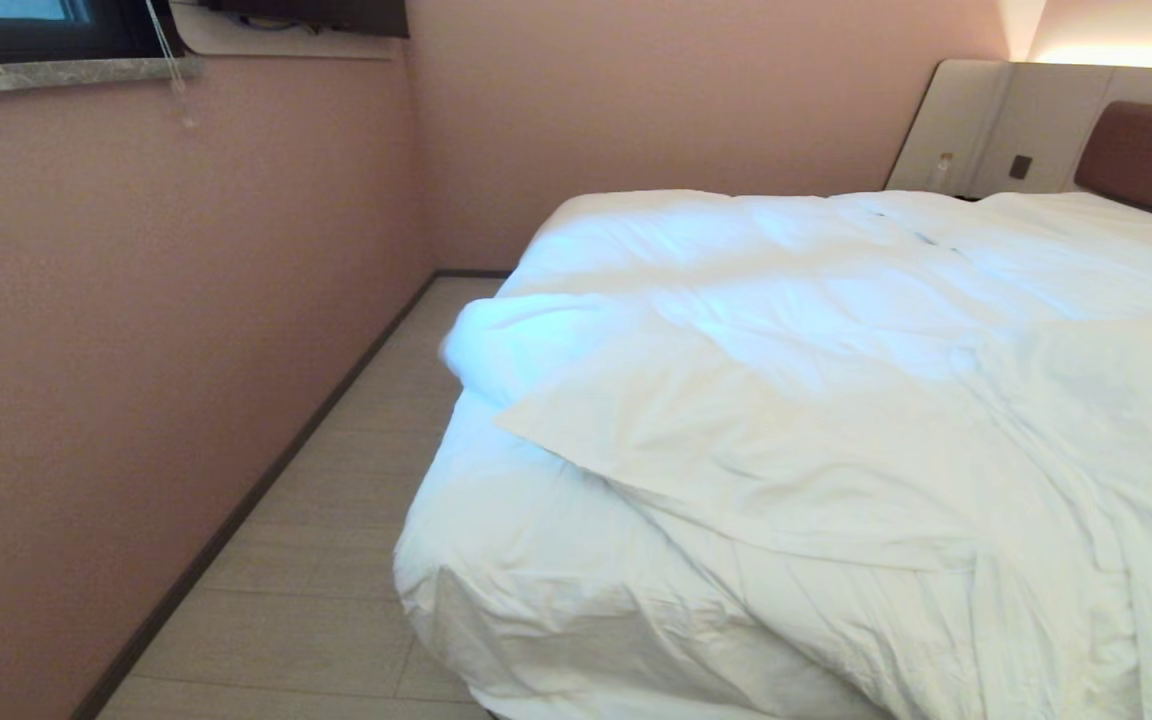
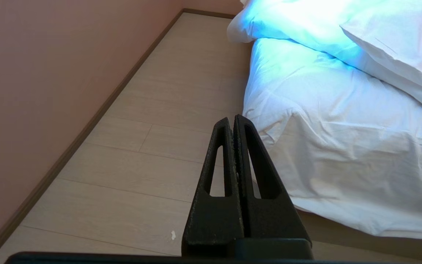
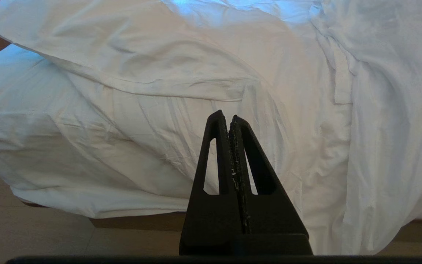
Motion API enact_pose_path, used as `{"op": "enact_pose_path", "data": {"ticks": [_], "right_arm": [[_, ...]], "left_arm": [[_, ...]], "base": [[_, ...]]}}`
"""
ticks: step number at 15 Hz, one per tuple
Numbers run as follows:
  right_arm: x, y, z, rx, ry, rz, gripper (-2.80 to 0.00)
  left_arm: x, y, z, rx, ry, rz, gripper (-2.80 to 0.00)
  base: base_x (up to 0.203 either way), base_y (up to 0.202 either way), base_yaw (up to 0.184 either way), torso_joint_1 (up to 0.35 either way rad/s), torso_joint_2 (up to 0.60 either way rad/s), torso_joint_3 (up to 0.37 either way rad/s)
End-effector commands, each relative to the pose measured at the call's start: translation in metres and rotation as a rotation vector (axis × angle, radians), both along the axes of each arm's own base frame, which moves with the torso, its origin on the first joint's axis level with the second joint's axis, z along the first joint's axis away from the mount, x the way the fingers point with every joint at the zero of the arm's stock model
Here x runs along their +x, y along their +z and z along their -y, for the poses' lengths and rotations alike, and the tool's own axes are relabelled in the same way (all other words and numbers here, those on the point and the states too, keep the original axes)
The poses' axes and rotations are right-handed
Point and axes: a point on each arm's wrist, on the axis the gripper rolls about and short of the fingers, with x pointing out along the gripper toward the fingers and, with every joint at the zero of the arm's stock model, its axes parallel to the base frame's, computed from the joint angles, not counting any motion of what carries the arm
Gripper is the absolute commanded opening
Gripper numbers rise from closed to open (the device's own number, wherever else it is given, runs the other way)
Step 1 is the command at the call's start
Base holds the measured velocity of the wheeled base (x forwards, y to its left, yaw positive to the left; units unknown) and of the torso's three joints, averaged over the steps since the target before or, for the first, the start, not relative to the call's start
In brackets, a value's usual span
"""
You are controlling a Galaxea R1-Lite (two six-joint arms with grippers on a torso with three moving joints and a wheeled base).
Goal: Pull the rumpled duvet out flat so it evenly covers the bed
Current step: Hold the folded corner of the quilt
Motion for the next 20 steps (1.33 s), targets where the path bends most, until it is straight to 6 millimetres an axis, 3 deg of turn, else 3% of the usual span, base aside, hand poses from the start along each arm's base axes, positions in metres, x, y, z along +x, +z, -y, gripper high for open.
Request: {"op": "enact_pose_path", "data": {"ticks": [1, 14, 18, 20], "right_arm": [[0.000, 0.000, 0.000, -0.002, 0.000, 0.000, -2.80], [0.000, 0.000, 0.000, 0.000, 0.001, 0.000, -2.80], [0.000, 0.000, 0.000, 0.000, 0.001, 0.000, -2.80], [0.000, 0.000, 0.000, 0.000, 0.001, 0.000, -2.80]], "left_arm": [[0.000, 0.000, 0.000, 0.000, 0.001, 0.001, -2.80], [0.000, 0.002, 0.000, 0.021, -0.004, 0.012, -2.80], [-0.014, 0.054, 0.003, -0.015, -0.114, 0.078, -2.80], [-0.002, 0.080, 0.004, -0.103, -0.197, -0.022, -2.80]], "base": [[0.000, 0.000, 0.000, 0.000, 0.00, 0.000], [0.000, 0.000, 0.000, 0.000, 0.00, 0.000], [0.000, 0.000, 0.000, 0.000, 0.00, 0.000], [0.000, 0.000, 0.000, 0.000, 0.00, 0.000]]}}
